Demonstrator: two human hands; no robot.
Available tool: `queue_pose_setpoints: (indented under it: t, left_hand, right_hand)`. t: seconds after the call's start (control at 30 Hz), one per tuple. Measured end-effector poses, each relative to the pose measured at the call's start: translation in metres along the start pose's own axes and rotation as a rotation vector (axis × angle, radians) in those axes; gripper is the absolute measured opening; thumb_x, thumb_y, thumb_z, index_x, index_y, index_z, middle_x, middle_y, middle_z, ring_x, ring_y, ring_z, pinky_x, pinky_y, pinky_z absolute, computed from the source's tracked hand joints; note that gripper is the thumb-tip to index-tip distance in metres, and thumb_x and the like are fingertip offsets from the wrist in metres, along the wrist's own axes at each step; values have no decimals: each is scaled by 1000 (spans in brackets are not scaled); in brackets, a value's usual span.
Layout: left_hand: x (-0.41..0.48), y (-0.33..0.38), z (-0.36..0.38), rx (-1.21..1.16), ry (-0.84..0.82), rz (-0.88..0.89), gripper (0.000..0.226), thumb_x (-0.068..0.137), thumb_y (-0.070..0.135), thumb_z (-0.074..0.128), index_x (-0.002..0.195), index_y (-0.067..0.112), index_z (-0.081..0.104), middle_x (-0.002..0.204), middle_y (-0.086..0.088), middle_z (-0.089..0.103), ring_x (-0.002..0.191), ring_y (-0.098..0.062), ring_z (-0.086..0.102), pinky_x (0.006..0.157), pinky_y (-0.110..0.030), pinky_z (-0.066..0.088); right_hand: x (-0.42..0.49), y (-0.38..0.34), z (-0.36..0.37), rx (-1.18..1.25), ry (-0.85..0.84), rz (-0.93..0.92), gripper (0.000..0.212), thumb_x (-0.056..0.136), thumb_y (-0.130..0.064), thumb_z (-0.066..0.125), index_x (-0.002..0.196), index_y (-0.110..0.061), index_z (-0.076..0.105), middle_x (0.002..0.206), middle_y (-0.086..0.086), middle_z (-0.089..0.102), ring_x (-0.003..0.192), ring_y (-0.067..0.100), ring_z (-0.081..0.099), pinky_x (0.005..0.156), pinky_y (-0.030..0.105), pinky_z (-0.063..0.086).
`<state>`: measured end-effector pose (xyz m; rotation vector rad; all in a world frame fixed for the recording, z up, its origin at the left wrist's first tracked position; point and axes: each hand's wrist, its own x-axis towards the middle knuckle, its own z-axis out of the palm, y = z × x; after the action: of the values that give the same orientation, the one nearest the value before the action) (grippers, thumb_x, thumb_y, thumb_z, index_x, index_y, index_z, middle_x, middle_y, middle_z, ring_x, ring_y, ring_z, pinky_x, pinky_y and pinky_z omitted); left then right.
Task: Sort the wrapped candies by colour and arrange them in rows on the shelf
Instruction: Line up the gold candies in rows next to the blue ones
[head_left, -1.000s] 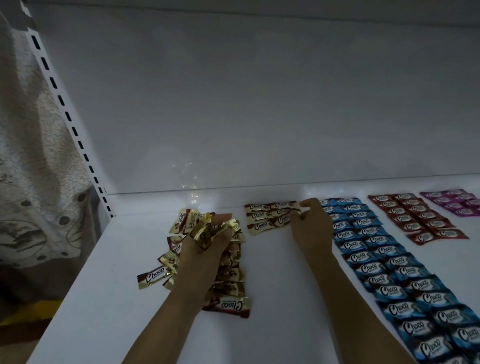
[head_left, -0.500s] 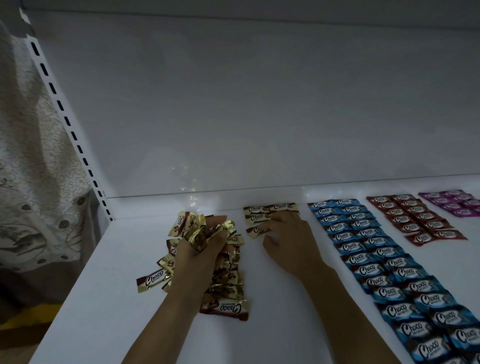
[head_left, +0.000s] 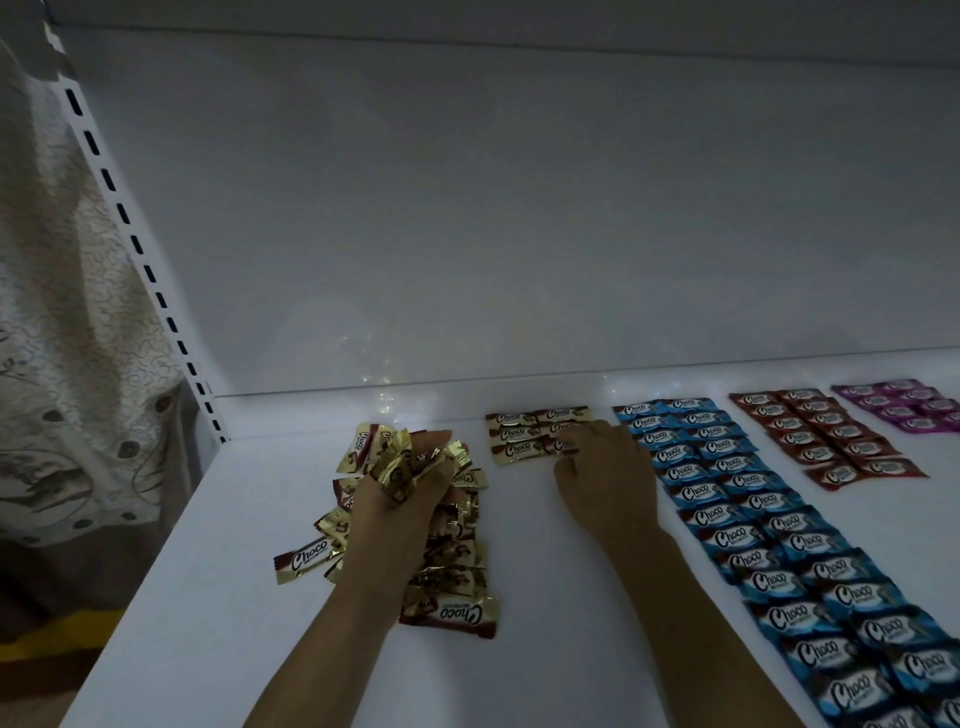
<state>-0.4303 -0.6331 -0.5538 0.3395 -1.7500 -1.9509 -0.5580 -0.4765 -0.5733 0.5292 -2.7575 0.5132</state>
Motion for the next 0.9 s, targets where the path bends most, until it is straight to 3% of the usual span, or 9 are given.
queue_pose_setpoints:
  t: [0.27,0.37,0.43,0.53,0.67,0.73,0.8,0.87,0.9]
  left_hand:
    - [0,3,1,-48,5,-9,17,92,4,57,106,9,65,66,-4,63,66,-21,57,63,-36,44]
    - [-1,4,2,-49,6,-9,17,92,4,57,105,10,66,66,-3,64,64,-16,59,61,-33,45]
    - [-2,5,3,-48,-4,-9,17,92,4,58,105,10,66,64,-1,65,62,-14,60,58,-30,46]
    - [-3,5,3,-68,3,-21,17,91,5,59,106,8,66,65,1,66,62,-10,62,58,-27,47]
    - [-3,6,3,-69,-3,-23,23,92,6,58,114,9,62,69,0,67,64,-12,64,58,-28,49]
    - [-4,8,5,-86,-6,-29,19,91,7,60,109,12,65,71,2,69,66,-12,67,59,-30,50]
    - [-6,11,6,-76,-27,-16,12,90,10,62,94,17,71,70,-2,70,66,-16,68,62,-35,51]
    - [-7,11,5,-52,-72,20,14,89,11,62,82,18,72,64,-4,66,59,-18,63,57,-33,48]
    - [-7,11,5,-40,-87,33,13,90,10,62,81,15,71,61,-5,63,54,-18,59,52,-30,46]
  right_hand:
    - [1,1,5,-9,-25,-20,34,93,-22,47,124,-17,58,127,5,55,117,22,46,98,34,35]
    - [0,-5,4,137,26,-137,33,86,-25,53,116,-19,65,117,3,61,111,24,53,93,37,41]
    - [-2,-11,6,210,25,-236,38,80,-36,47,107,-20,69,111,-1,65,107,23,56,93,37,39]
    - [-6,-16,13,107,-70,-330,53,78,-49,31,105,-24,70,112,-6,64,108,18,53,96,35,32]
    - [-7,-16,18,103,-46,-336,51,79,-46,34,104,-22,71,108,-3,64,103,23,56,88,35,34]
    - [-7,-16,20,118,-39,-343,50,80,-45,34,106,-22,69,109,-3,64,104,22,55,89,35,35]
    - [-6,-19,20,238,23,-318,44,83,-42,38,105,-20,70,105,-2,66,100,19,58,88,35,42]
    - [-7,-28,9,568,77,-223,36,87,-43,51,100,-17,72,94,-3,69,89,11,61,82,27,48]
    - [-8,-35,2,801,27,-153,35,87,-45,57,97,-15,73,88,-3,70,82,8,63,77,23,49]
